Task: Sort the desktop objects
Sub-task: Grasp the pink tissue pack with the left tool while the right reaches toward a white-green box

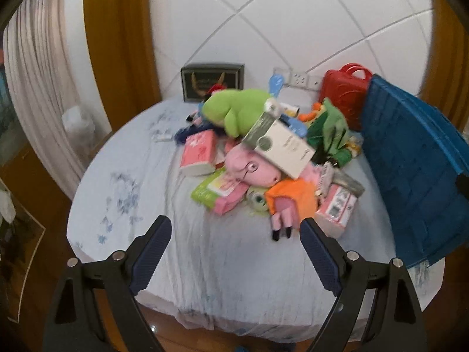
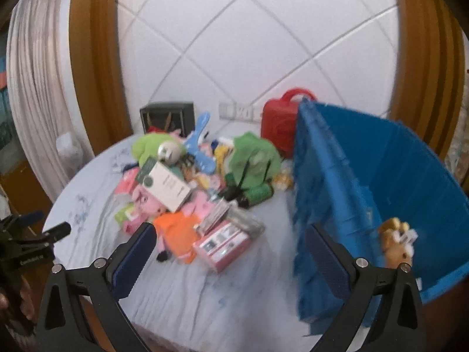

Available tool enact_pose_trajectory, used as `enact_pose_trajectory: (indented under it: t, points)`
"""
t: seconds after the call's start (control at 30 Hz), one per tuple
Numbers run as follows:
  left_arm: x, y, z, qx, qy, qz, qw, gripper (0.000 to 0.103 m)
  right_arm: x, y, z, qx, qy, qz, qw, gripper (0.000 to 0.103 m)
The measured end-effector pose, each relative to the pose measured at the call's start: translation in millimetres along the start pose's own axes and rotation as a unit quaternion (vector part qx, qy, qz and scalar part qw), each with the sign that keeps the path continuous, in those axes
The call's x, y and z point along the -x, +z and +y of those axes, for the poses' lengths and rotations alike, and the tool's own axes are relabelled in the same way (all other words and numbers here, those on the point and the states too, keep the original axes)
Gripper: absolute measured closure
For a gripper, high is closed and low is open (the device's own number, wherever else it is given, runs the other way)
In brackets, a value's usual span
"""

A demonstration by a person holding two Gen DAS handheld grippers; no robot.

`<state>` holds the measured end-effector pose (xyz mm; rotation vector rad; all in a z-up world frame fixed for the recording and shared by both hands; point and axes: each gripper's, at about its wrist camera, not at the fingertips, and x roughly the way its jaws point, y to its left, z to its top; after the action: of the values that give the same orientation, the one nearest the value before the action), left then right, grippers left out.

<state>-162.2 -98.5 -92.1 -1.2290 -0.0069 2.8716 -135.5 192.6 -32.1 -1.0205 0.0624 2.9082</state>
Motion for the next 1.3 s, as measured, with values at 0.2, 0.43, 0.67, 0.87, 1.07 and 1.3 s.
enact_pose_trajectory:
  t: [0.2,0.43,0.67,0.87,1.07,1.3]
  points:
    - [-33.6,-0.5,14.7,0.005,0.004,0.028,0.9996,0.013,-44.0,-3.1,19.0,0.010,0.005,0.039,0.999,0.000]
    - [-80.0,24.4,12.7,0.008,0.016,0.052,0.9985,0.013,-110.0,9.1,25.1,0.005,0.040,0.066,0.997,0.000]
    - [-115.2,73.4,3.0,-0.003,0.030,0.045,0.9985,0.013,-174.9,13.4,26.8,0.015,0.065,0.098,0.993,0.000]
    - [-160.7,81.1,26.6,-0.004,0.034,0.073,0.9968,0.013,-225.2,8.2,50.7,0.045,0.057,0.154,0.985,0.000]
    - [-225.1,69.4,78.4,0.013,0.029,0.128,0.9913,0.013,-247.7,11.3,82.8,0.054,0.053,0.162,0.984,0.000]
    - [-278.5,62.4,117.0,0.004,0.005,0.174,0.9847,0.013,-277.4,15.7,107.9,0.018,0.023,0.180,0.983,0.000]
